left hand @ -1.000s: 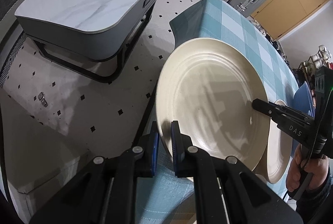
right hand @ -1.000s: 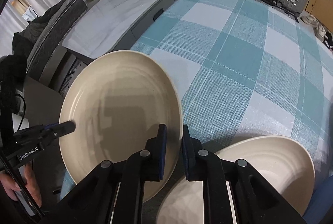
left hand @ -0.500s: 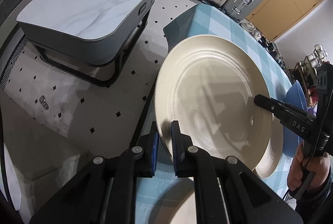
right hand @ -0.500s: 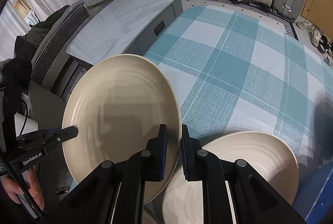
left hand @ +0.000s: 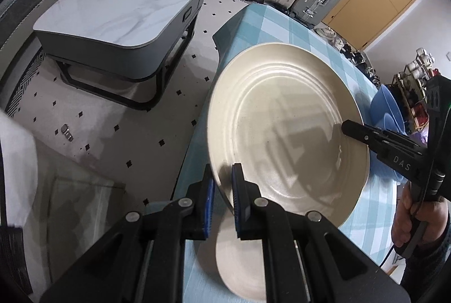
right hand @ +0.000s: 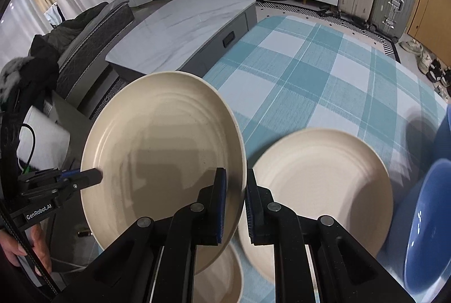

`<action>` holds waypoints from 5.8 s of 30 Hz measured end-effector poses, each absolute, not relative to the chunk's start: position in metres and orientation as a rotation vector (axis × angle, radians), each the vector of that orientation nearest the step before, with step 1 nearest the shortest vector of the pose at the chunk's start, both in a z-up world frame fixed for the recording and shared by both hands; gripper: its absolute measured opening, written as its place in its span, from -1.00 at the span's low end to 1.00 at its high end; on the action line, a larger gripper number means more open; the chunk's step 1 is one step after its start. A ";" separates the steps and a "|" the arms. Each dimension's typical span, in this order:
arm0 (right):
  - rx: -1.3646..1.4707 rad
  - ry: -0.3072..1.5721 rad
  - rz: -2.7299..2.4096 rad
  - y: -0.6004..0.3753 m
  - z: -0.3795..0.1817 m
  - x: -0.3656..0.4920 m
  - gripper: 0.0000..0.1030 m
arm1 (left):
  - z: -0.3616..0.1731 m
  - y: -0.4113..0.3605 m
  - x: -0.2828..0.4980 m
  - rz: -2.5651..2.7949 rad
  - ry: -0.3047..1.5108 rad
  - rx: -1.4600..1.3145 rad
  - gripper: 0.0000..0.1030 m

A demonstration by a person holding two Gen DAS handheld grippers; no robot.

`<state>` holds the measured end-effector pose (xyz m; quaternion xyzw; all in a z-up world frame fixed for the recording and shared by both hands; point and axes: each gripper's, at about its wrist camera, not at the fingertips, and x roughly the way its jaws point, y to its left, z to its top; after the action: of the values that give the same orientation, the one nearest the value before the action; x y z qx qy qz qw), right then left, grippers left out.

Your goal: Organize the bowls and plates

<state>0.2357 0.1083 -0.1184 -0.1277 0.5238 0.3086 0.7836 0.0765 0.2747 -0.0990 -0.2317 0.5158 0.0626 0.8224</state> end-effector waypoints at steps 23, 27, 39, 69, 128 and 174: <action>-0.307 1.107 0.643 0.059 -0.165 0.140 -0.76 | -0.133 0.212 0.018 0.158 1.200 -0.273 -0.74; -0.339 1.095 0.638 0.057 -0.169 0.132 -0.75 | -0.138 0.207 0.016 0.153 1.213 -0.230 -0.72; -0.474 1.028 0.588 0.059 -0.172 0.118 -0.71 | -0.143 0.193 0.017 0.160 1.228 -0.134 -0.69; -0.651 1.062 0.618 0.073 -0.186 0.116 -0.58 | -0.148 0.209 0.014 0.125 1.222 -0.255 -0.69; 0.003 0.469 0.323 -0.140 -0.026 0.031 0.96 | -0.005 0.063 0.005 0.066 0.530 -0.064 1.00; 0.022 0.568 0.431 -0.077 -0.059 0.122 0.96 | -0.038 0.117 0.133 0.080 0.811 -0.019 1.00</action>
<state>0.1221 -0.0765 -0.0592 0.0109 0.2778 0.2110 0.9371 0.1329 0.1174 -0.0384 -0.0090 0.3943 0.0387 0.9181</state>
